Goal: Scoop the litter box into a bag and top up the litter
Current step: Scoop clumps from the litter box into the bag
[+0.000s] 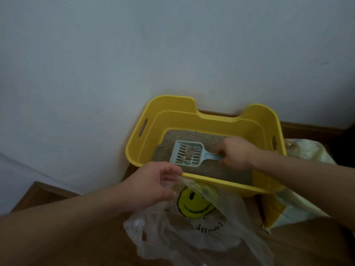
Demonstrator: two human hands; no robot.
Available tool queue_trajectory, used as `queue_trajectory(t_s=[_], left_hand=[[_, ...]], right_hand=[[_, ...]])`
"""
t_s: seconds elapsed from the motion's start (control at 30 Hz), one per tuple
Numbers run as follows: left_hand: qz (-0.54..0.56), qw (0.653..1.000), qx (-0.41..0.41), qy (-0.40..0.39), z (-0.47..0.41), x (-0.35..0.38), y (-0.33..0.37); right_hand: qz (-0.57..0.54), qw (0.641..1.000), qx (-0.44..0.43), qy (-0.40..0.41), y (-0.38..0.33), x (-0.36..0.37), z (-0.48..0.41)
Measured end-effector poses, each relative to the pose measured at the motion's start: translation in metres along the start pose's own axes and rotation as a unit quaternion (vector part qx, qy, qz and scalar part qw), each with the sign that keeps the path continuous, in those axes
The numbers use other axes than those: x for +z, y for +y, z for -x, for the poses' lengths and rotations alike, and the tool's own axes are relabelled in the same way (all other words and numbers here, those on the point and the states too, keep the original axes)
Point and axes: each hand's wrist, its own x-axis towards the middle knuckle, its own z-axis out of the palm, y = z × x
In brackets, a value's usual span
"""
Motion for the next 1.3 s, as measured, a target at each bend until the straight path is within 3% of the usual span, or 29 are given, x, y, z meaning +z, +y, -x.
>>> queue_trajectory(t_s=[0.5,0.73,0.87,1.07,1.3], left_hand=[[0.028,1.0,-0.001,0.002,0.005,0.009,0.001],[0.037,0.999,0.006,0.007,0.003,0.009,-0.003],[0.051,0.999,0.006,0.012,0.002,0.009,-0.004],[0.054,0.998,-0.003,0.014,0.001,0.01,-0.007],[0.045,0.999,0.002,0.01,0.003,0.01,-0.005]], right_hand=[[0.01,0.999,-0.033,0.04,0.024,-0.042,0.093],[-0.045,0.998,-0.003,0.034,0.032,-0.035,0.107],[-0.052,0.998,-0.026,0.038,0.033,-0.03,0.113],[-0.066,0.991,-0.109,-0.03,0.021,-0.027,0.135],[-0.041,0.985,-0.123,-0.118,0.005,-0.006,0.147]])
